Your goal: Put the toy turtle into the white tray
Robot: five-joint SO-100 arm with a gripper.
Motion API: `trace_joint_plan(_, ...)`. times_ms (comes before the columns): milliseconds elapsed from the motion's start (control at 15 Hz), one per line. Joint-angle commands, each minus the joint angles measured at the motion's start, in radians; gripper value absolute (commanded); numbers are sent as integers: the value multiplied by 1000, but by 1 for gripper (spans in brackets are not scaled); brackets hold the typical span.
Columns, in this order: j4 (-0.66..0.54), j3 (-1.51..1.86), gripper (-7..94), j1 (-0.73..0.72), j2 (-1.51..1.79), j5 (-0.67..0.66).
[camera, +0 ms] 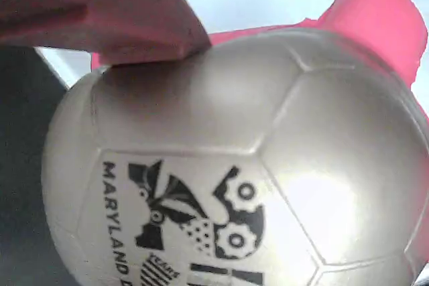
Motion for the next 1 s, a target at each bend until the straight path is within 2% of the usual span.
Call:
trace_joint_plan(0, -31, -86, 0, 17, -12, 17)
trace_joint_plan(733, -15, -149, 2, 17, -144, -18)
trace_joint_plan(867, -5, -147, 34, 20, -144, -18)
trace_joint_plan(933, -3, -146, 46, 23, -144, -18)
